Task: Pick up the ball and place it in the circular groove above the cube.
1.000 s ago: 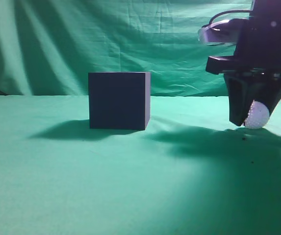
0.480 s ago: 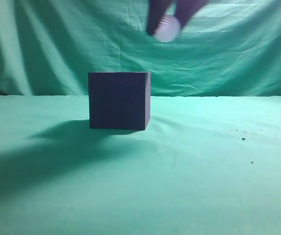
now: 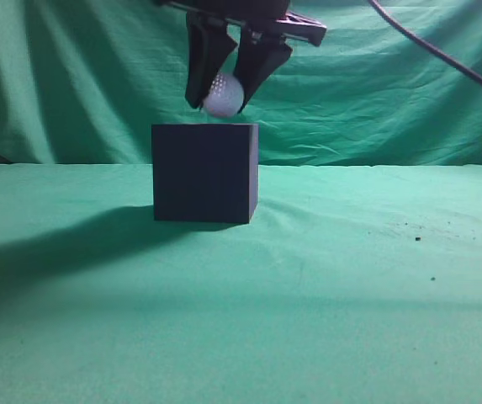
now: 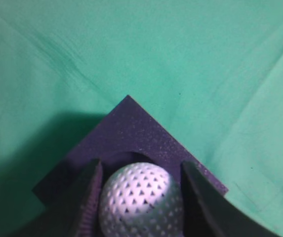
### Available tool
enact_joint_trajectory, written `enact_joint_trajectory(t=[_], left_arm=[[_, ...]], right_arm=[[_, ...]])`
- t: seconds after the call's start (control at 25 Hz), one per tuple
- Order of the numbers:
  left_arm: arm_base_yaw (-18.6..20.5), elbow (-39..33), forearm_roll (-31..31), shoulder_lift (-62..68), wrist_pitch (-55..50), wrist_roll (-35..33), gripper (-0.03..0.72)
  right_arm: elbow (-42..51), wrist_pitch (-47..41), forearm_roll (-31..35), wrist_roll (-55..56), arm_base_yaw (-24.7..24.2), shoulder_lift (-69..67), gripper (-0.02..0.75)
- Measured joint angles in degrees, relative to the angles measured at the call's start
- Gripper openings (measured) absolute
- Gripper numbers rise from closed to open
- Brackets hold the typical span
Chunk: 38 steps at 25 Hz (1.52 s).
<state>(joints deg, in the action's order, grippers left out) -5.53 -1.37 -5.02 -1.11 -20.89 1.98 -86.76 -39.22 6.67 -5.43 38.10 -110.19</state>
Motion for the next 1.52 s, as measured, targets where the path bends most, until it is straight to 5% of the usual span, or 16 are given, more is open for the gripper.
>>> enact_joint_trajectory(t=[0.4,0.64,0.8,1.12,1.2,1.52], left_arm=[[0.0,0.0,0.0,0.0,0.0,0.0,0.000],[0.0,0.0,0.0,0.0,0.0,0.0,0.000],[0.0,0.0,0.0,0.0,0.0,0.0,0.000],[0.0,0.0,0.0,0.0,0.0,0.0,0.000],[0.0,0.0,0.0,0.0,0.0,0.0,0.000],[0.0,0.0,0.0,0.0,0.0,0.0,0.000]], right_arm=[[-0.1,1.7,2.9,-1.4,0.0,-1.8,0.308],[-0.1,2.1,3.0,-3.1,0.0,-1.6,0.577],[-0.1,1.8,2.5,-3.4,0.0,2.0,0.569],[-0.1,-11.2,0.0,1.3,0.0,14.6,0.062],[-0.1,-15.1,-1.4,3.8,0.0,17.3,0.000],[4.5,-28.3,-8.9,10.0,0.0,30.9,0.000]])
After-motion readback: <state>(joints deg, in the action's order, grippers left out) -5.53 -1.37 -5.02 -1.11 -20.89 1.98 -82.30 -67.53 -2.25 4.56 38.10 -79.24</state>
